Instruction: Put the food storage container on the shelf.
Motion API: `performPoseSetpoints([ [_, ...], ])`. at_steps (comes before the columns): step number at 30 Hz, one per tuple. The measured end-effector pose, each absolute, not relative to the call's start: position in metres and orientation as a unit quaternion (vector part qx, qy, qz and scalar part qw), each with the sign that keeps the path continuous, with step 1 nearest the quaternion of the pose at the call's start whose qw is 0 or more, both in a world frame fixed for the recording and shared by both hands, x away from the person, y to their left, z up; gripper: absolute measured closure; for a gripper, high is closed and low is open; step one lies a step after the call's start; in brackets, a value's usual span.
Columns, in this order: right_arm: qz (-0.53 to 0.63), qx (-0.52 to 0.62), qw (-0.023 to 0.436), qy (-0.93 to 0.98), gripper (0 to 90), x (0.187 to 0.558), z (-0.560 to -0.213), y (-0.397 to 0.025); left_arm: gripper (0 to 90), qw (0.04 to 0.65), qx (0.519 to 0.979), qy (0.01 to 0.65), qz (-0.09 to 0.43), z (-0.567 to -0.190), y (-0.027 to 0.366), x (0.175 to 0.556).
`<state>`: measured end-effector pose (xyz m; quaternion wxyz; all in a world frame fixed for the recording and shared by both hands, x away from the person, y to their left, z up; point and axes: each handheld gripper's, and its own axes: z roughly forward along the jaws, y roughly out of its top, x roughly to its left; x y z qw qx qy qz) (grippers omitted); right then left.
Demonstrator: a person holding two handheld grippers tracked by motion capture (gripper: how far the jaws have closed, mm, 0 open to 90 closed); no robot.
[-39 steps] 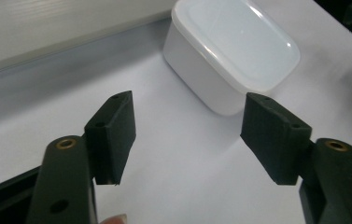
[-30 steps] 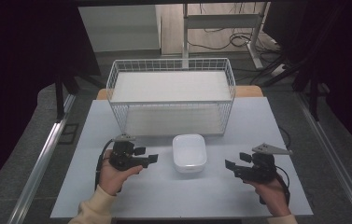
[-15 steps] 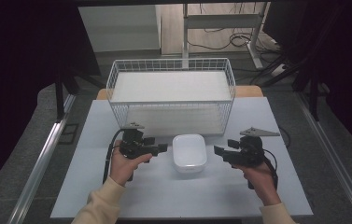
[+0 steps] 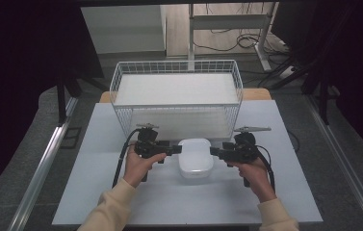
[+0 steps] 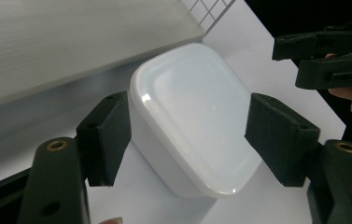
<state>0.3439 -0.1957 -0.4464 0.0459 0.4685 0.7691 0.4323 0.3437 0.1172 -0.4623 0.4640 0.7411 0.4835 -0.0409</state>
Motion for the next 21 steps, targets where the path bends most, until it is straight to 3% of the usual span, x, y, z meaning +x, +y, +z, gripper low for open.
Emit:
performPoseSetpoints([
  [12,0.422,0.482,0.008,0.768,37.2,0.349,-0.471,-0.188,36.5,0.461,0.725,0.504,-0.094,-0.487,0.120,0.352],
  [21,0.426,0.497,-0.011,0.756,38.0,0.353,-0.479,-0.188,45.9,0.449,0.727,0.506,-0.116,-0.500,0.111,0.350],
])
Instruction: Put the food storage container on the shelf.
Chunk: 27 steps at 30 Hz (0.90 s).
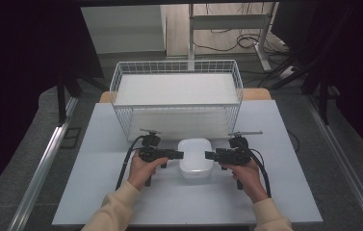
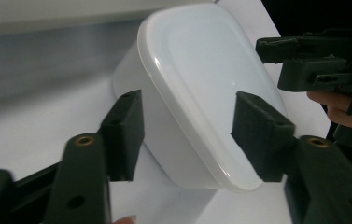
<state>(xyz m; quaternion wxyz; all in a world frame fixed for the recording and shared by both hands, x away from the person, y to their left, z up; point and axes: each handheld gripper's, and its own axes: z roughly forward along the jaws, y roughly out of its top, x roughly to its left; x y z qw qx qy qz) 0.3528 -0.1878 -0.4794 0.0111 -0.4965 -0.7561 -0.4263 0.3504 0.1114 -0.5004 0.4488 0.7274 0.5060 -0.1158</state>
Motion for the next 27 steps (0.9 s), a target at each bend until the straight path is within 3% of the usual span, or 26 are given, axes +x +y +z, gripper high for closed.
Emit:
performPoseSetpoints([
  [8,-0.420,-0.502,0.028,-0.755,40.6,0.356,-0.487,-0.185,53.8,0.455,0.719,0.507,-0.138,-0.505,0.107,0.349],
  [18,-0.442,-0.523,0.085,-0.724,65.4,0.355,-0.490,-0.199,65.6,0.462,0.707,0.517,-0.139,-0.503,0.111,0.343],
  [27,-0.450,-0.520,0.099,-0.719,71.5,0.349,-0.486,-0.203,72.0,0.476,0.701,0.513,-0.138,-0.498,0.115,0.337],
])
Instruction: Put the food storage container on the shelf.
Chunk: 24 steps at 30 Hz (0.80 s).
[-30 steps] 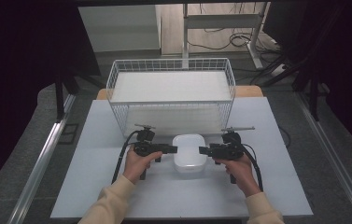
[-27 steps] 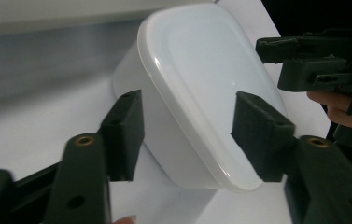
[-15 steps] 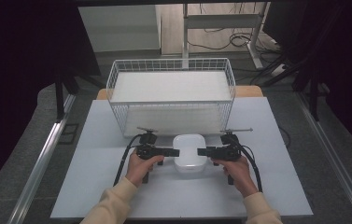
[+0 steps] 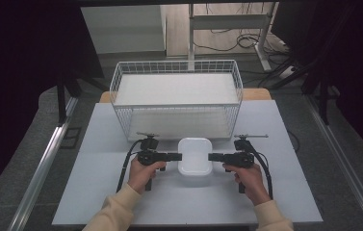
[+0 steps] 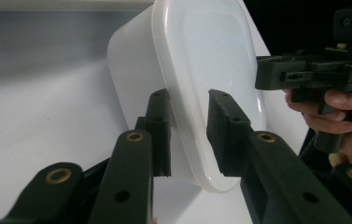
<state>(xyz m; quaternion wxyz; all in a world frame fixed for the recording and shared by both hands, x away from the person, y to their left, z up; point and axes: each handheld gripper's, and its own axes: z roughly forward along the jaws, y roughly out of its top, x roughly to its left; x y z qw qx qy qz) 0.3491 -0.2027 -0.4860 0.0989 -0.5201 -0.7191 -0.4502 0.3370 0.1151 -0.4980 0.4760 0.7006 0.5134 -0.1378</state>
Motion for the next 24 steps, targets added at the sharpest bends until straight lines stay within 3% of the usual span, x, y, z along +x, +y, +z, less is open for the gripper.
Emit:
performPoseSetpoints([
  [10,-0.462,-0.512,0.083,-0.719,77.8,0.343,-0.480,-0.205,79.9,0.486,0.707,0.500,-0.124,-0.489,0.118,0.331],
  [24,-0.484,-0.490,0.063,-0.723,77.8,0.338,-0.469,-0.205,80.4,0.504,0.715,0.475,-0.095,-0.470,0.121,0.323],
])
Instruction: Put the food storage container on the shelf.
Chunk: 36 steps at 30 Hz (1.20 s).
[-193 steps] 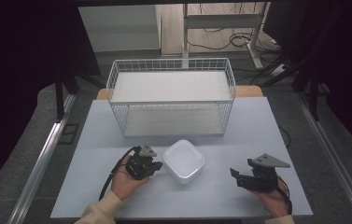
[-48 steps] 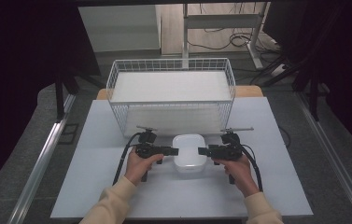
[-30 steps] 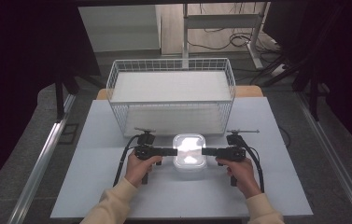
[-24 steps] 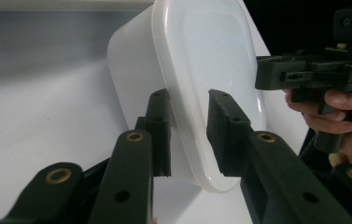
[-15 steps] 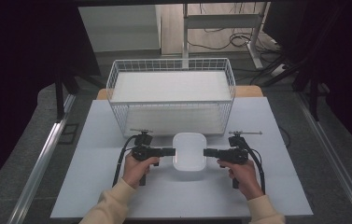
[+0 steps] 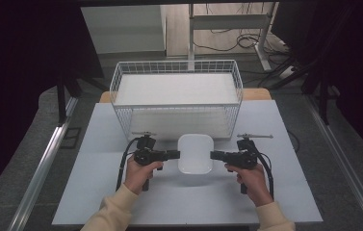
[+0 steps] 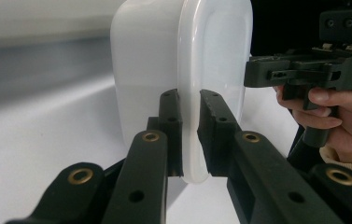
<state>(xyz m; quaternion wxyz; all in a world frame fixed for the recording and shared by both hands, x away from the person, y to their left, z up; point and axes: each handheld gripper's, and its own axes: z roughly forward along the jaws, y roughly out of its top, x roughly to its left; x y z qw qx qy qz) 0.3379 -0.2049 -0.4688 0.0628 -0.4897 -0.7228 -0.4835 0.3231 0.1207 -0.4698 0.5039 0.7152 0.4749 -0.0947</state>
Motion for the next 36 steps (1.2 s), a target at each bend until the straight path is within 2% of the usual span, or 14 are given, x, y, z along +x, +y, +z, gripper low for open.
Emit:
performPoseSetpoints([
  [22,-0.528,-0.427,-0.013,-0.734,77.6,0.322,-0.407,-0.191,80.7,0.542,0.725,0.424,-0.026,-0.413,0.134,0.307],
  [36,-0.542,-0.403,-0.023,-0.737,77.6,0.335,-0.373,-0.173,80.7,0.555,0.719,0.418,0.005,-0.374,0.152,0.312],
])
